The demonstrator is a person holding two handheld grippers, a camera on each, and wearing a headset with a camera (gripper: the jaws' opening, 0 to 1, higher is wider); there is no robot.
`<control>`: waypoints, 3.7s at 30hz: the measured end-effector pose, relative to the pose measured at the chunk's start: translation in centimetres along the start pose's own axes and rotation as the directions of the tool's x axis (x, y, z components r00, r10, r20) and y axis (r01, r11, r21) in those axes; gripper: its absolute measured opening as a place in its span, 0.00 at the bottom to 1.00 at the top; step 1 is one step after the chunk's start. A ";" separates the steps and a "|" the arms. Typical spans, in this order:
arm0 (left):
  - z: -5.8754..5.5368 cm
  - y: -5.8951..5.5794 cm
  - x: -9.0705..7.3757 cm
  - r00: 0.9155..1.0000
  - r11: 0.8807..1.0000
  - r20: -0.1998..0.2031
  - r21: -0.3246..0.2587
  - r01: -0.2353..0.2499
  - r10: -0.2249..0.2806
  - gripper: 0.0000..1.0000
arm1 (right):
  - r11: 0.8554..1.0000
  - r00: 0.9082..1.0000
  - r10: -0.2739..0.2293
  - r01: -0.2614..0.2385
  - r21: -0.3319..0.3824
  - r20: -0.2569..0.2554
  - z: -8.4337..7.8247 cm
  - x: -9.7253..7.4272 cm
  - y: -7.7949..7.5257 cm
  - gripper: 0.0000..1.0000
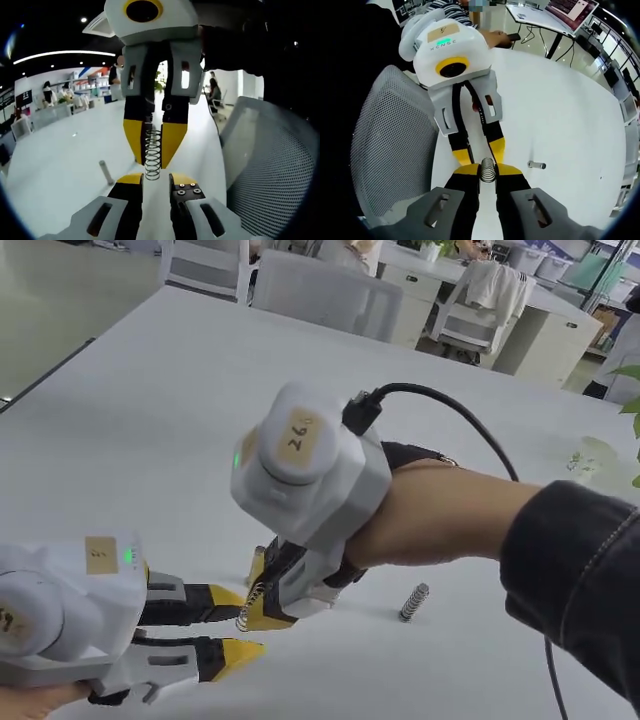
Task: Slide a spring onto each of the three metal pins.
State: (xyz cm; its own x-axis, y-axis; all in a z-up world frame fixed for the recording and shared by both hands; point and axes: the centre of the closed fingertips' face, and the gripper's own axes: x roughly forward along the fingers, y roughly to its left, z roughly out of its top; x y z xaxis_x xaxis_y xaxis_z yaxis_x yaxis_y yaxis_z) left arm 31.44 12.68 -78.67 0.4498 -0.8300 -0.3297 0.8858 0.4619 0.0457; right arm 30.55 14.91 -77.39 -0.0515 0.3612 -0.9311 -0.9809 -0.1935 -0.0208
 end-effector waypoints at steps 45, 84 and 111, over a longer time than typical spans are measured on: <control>-1.7 1.9 -1.2 0.995 0.983 -0.016 -0.148 -0.104 0.103 0.63 | 0.990 0.990 -0.136 0.138 0.038 -0.044 -2.0 -1.2 -6.2 0.09; -2.9 2.3 -1.3 0.994 0.977 -0.023 -0.180 -0.110 0.108 0.61 | 0.988 0.986 -0.140 0.145 0.058 -0.089 -2.9 2.5 -10.0 0.09; -3.3 2.7 -1.6 0.993 0.973 -0.027 -0.198 -0.122 0.119 0.59 | 0.995 0.987 -0.068 0.078 0.058 -0.148 -3.8 5.9 -9.1 0.09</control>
State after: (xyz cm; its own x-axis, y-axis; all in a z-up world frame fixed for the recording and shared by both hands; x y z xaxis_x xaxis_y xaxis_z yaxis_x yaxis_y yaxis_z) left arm 32.69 16.29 -81.18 0.5485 -0.7607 -0.3471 0.7841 0.6121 -0.1026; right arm 39.88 15.33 -84.10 0.0440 0.2350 -0.9710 -0.9911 -0.1118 -0.0720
